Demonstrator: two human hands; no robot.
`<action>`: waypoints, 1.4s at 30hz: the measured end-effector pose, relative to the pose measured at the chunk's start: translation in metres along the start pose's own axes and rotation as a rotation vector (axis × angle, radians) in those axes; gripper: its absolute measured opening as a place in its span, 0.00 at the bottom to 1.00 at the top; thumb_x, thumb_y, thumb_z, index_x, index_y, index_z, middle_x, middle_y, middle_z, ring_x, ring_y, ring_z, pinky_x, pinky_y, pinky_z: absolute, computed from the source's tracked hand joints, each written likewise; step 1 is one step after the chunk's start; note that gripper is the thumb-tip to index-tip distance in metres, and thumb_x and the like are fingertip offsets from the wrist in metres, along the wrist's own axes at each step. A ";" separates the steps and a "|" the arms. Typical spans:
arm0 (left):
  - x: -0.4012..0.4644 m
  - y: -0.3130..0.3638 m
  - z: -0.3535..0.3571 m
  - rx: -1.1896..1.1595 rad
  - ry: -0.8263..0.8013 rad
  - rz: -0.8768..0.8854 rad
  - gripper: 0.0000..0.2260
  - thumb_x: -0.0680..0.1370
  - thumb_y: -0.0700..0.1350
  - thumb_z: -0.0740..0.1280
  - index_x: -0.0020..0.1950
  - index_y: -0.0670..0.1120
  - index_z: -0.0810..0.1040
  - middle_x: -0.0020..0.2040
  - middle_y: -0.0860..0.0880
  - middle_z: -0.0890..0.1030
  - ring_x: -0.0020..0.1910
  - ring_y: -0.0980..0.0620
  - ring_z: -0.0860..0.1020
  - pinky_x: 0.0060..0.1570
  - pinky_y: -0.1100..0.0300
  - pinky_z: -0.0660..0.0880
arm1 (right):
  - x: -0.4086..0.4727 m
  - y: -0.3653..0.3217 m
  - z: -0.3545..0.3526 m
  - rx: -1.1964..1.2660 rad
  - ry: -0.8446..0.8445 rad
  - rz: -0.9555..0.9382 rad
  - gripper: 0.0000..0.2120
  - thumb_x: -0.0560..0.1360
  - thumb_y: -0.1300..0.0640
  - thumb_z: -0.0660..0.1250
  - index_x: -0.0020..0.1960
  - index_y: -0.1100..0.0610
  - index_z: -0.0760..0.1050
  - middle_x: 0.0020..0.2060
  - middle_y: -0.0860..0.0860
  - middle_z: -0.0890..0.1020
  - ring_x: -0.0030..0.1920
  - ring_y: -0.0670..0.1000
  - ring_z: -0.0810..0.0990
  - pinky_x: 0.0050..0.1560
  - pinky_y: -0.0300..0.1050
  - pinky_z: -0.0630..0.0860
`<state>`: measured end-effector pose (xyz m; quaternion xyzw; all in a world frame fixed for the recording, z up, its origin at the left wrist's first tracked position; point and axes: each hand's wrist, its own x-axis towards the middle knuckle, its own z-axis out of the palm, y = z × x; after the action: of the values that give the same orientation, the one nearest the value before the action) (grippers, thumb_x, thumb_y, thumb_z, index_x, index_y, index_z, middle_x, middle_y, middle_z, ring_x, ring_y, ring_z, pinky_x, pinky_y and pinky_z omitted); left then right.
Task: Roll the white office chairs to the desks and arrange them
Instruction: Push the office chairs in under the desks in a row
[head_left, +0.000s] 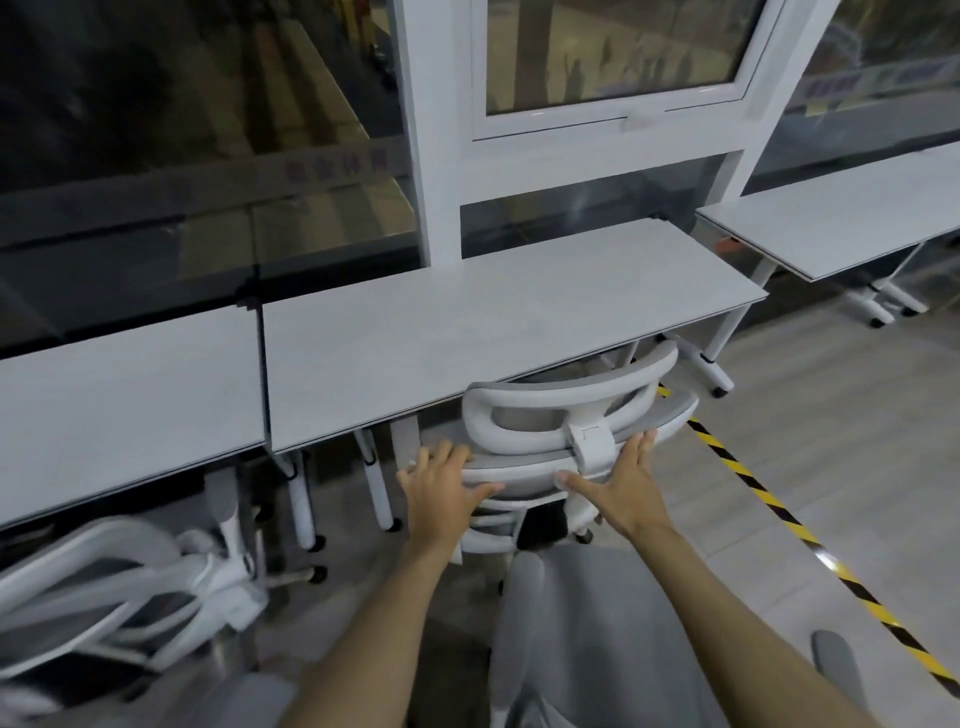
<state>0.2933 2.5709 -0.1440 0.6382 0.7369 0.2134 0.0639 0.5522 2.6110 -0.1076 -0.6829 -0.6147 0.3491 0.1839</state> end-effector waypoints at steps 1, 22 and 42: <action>-0.006 0.001 -0.002 -0.035 0.003 -0.017 0.24 0.65 0.72 0.72 0.45 0.54 0.77 0.46 0.57 0.76 0.47 0.52 0.74 0.47 0.53 0.69 | 0.000 -0.003 0.000 -0.012 -0.009 -0.002 0.69 0.65 0.27 0.73 0.81 0.62 0.33 0.80 0.52 0.29 0.83 0.54 0.44 0.80 0.53 0.54; 0.009 -0.074 -0.006 -0.298 -0.008 -0.104 0.24 0.68 0.77 0.66 0.44 0.59 0.65 0.46 0.66 0.70 0.53 0.55 0.68 0.59 0.39 0.68 | 0.028 -0.053 0.073 0.188 0.109 -0.088 0.64 0.69 0.36 0.76 0.82 0.59 0.34 0.81 0.52 0.34 0.82 0.51 0.40 0.79 0.52 0.56; 0.004 -0.072 -0.029 -0.267 -0.102 -0.128 0.24 0.68 0.69 0.73 0.52 0.57 0.70 0.56 0.60 0.70 0.60 0.55 0.69 0.56 0.56 0.57 | -0.004 -0.066 0.074 0.084 0.093 0.005 0.57 0.73 0.31 0.68 0.83 0.54 0.34 0.82 0.46 0.34 0.81 0.55 0.57 0.72 0.59 0.66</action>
<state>0.2160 2.5607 -0.1454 0.5855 0.7371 0.2725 0.1989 0.4536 2.6052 -0.1129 -0.6915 -0.5886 0.3432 0.2400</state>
